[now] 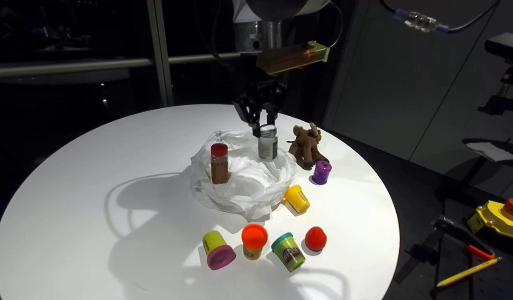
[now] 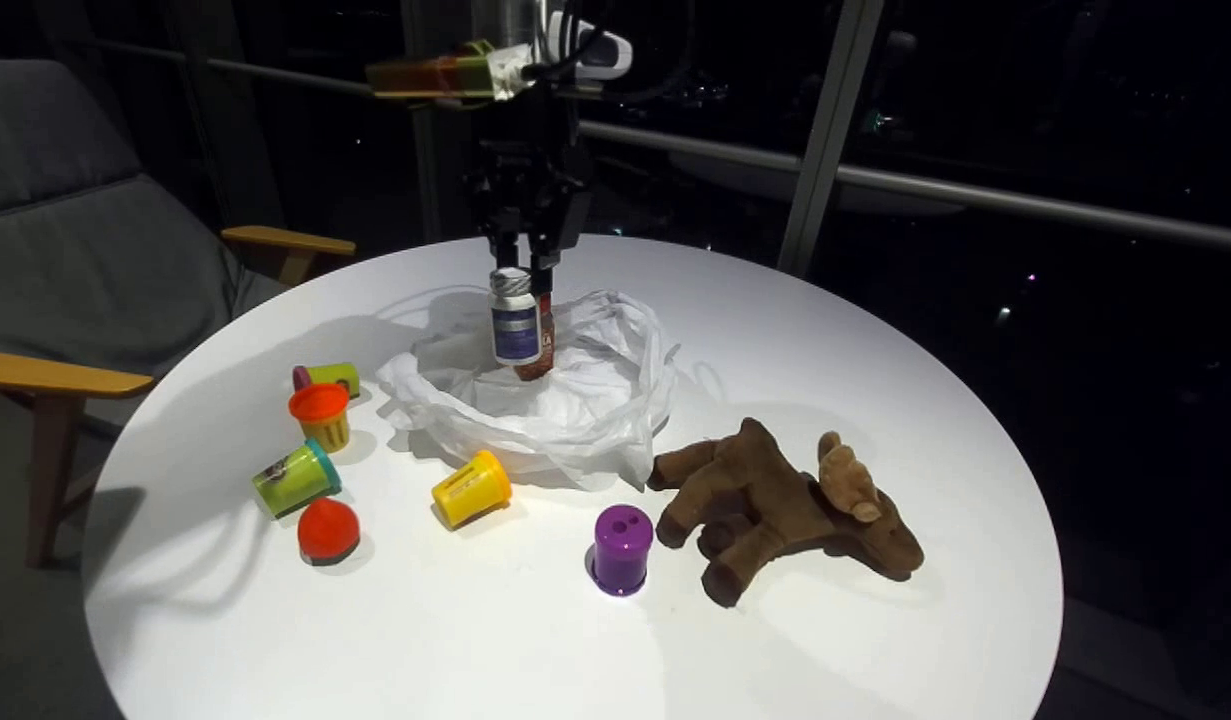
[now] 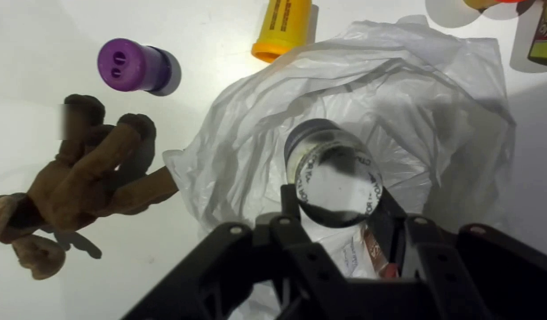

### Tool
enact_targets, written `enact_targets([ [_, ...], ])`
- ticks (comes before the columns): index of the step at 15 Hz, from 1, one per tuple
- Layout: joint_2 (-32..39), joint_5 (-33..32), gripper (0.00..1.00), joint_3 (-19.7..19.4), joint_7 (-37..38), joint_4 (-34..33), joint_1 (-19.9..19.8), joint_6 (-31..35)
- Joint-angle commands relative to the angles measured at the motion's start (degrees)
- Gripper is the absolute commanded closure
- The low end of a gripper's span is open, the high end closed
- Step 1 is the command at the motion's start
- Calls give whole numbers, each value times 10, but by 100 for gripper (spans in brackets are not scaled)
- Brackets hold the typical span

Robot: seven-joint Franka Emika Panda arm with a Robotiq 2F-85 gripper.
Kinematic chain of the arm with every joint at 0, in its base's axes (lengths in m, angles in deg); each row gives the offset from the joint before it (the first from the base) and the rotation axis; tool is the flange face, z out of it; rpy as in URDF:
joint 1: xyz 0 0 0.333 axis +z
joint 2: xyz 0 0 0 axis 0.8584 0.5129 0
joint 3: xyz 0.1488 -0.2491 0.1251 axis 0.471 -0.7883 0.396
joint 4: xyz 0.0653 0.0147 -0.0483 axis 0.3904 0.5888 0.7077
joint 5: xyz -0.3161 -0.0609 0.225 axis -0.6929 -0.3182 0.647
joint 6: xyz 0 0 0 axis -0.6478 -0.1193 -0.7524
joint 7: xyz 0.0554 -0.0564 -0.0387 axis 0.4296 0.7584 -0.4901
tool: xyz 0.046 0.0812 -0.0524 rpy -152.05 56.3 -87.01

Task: Put all the objects in the white plastic bag

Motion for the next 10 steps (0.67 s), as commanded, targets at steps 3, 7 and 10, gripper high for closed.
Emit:
enact_targets([
  [3,124,8,82,-12,84,-129,37,-16],
  [7,168,25,82,-27,119,-188,29,-21],
  [10,168,55,82,-31,115,-204,7,-18],
])
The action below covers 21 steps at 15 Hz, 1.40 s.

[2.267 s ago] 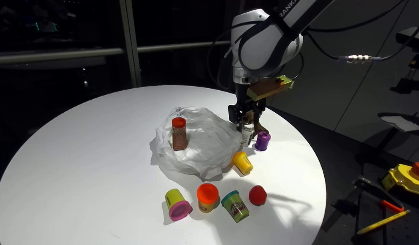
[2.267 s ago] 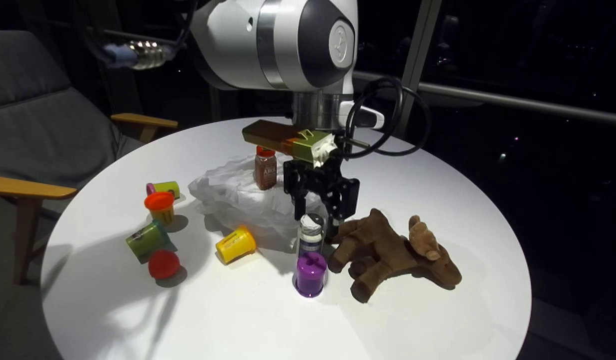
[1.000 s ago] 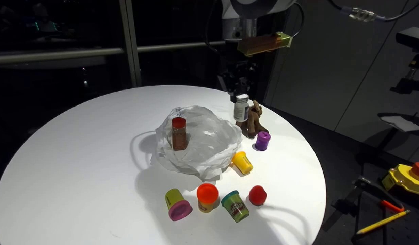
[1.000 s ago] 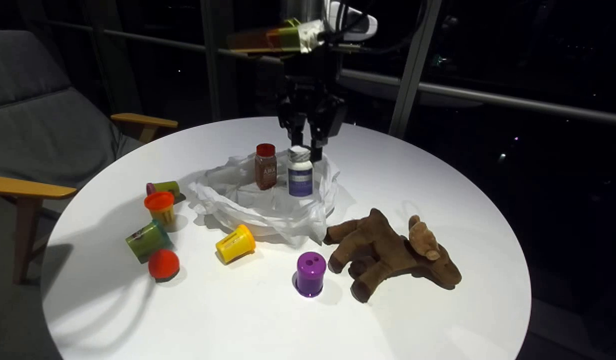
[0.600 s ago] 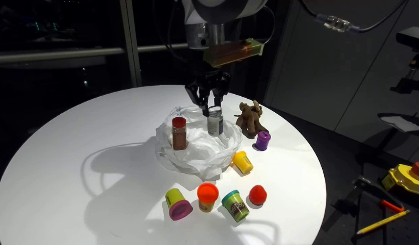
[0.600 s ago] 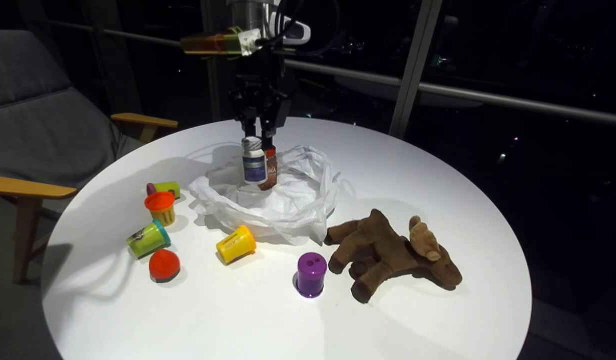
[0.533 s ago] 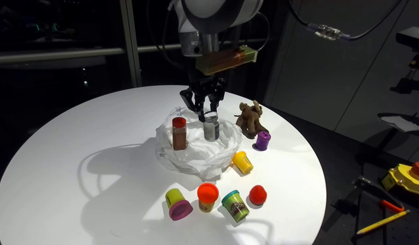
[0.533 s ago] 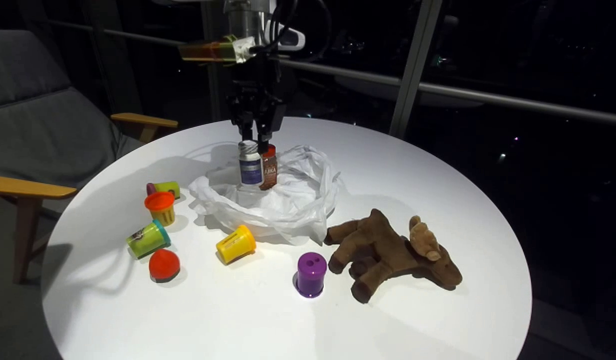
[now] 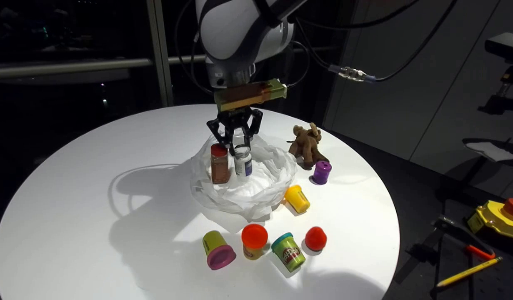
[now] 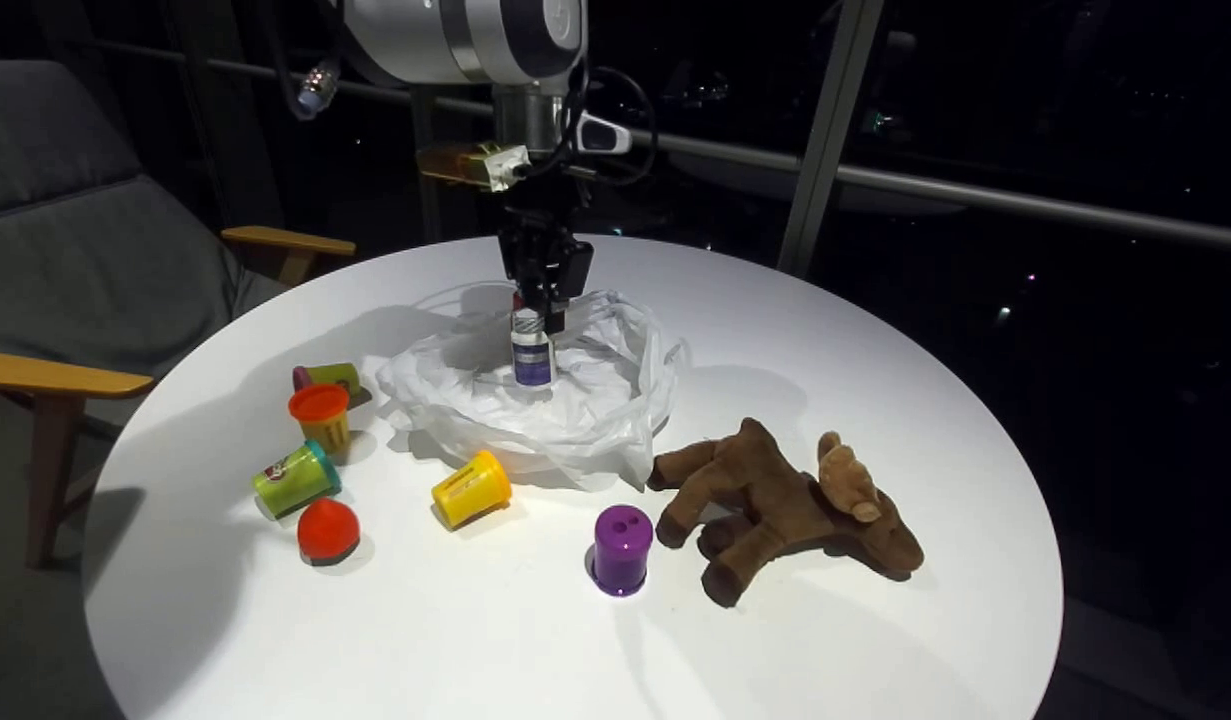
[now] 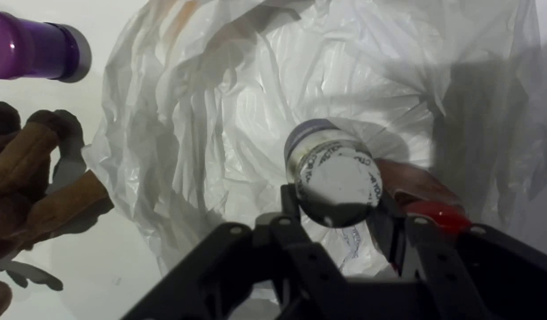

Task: Put all the objects in the white plastic bag

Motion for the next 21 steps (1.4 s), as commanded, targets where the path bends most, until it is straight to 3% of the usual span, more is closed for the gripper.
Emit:
enact_targets([
  [1,8,35,82,-7,1,-49,-23,-20],
  [5,28,66,82,1,-12,-87,-49,-43],
  [10,85,94,82,-4,28,-156,-47,-66],
  [21,177,74,82,-19,88,-303,-42,-112],
])
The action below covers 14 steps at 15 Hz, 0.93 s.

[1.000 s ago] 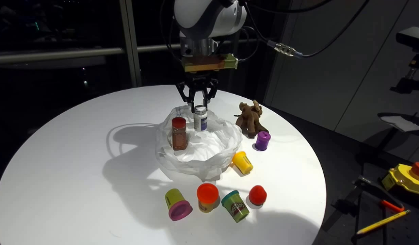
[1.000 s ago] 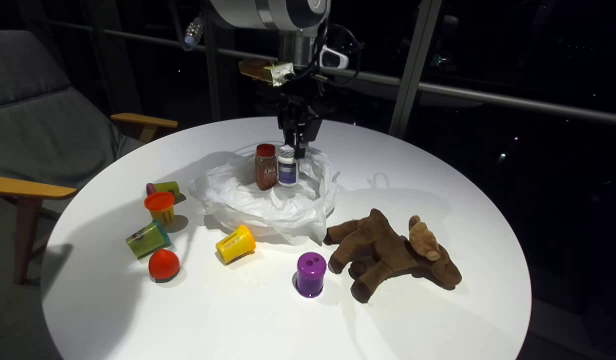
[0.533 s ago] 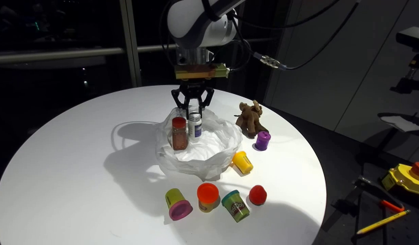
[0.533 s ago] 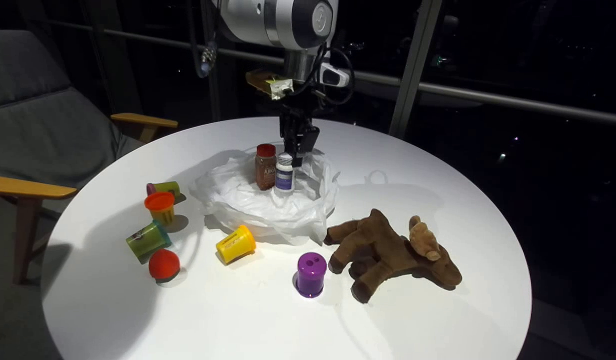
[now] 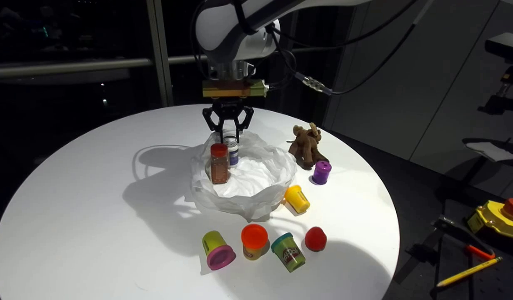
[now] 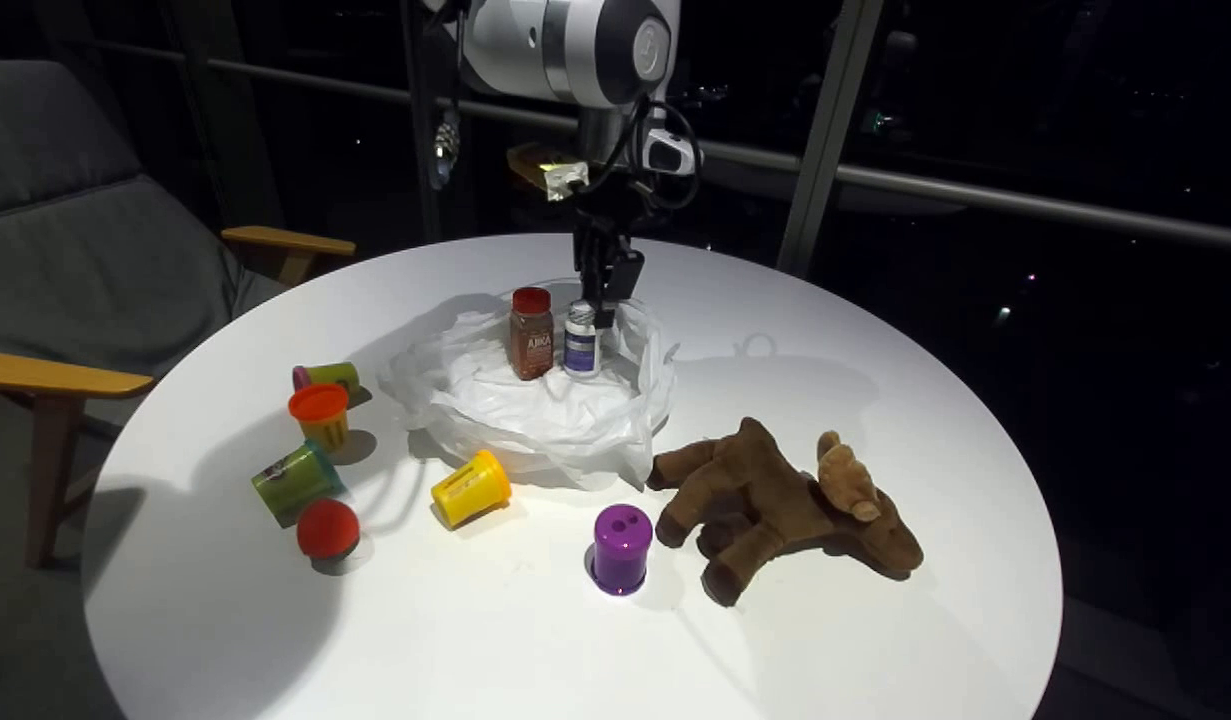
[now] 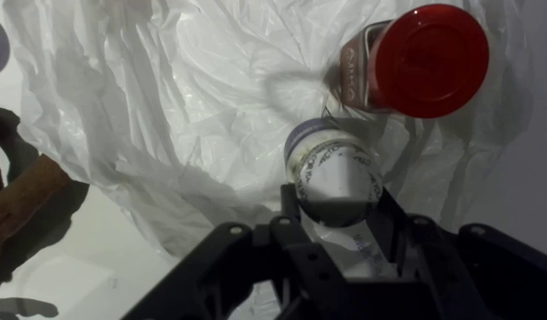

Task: Put all the objects in the white plastic bag

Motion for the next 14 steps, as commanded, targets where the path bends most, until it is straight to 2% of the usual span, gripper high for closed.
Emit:
enact_targets([
  [1,44,-13,82,-12,16,-79,6,-43],
  [2,49,-17,32,-14,15,-86,8,-49],
  [3,49,-22,31,-16,14,-89,9,-52],
  [7,-12,-61,2,-33,4,-43,27,-29],
  [9,-73,-91,0,-44,-4,12,39,-14],
  [11,-124,-108,0,-35,-40,51,43,-22],
  [14,-204,-91,0,2,-112,126,40,-25],
])
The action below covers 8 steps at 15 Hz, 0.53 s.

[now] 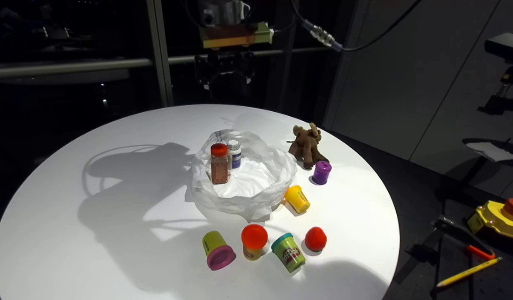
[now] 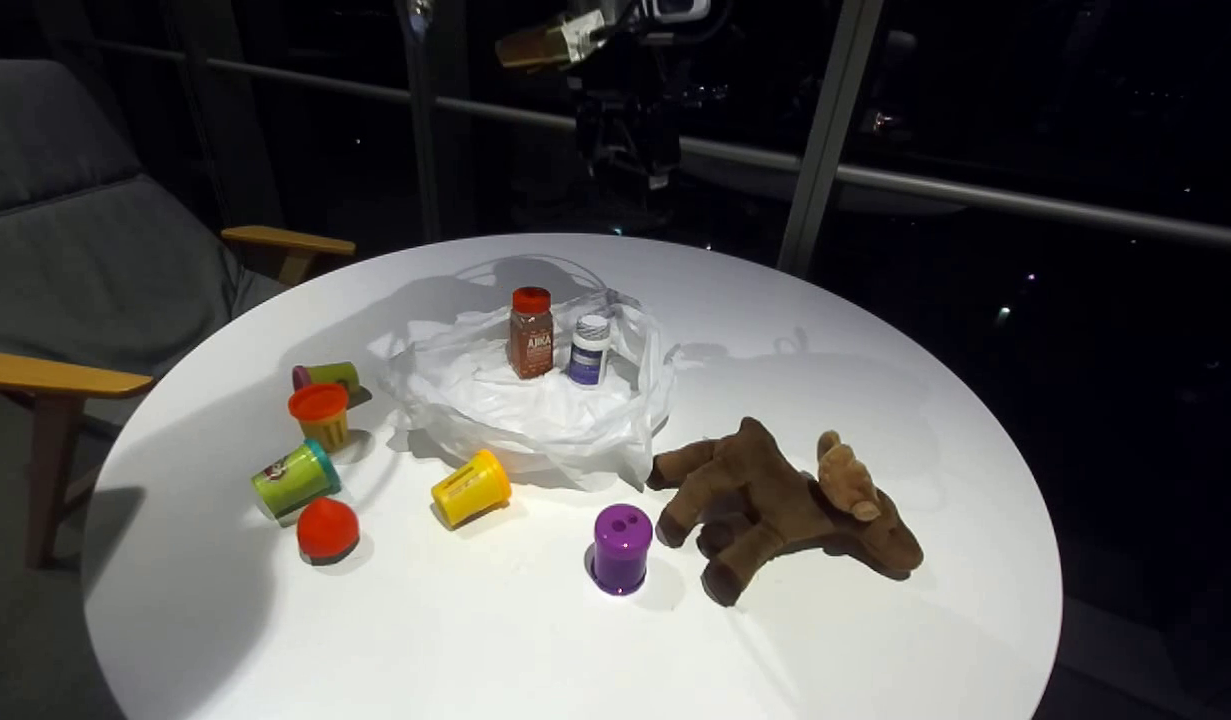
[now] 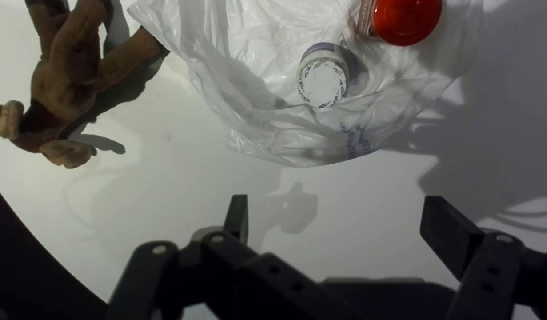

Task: Put all the objects in the white plastic bag

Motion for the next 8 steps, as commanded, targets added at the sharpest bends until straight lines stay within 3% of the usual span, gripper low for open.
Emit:
enact_targets([
  [1,-122,11,0,38,-81,136,4,0],
  [5,-182,27,0,84,-121,247,18,-32],
  [8,-201,18,0,111,-128,341,43,-6],
])
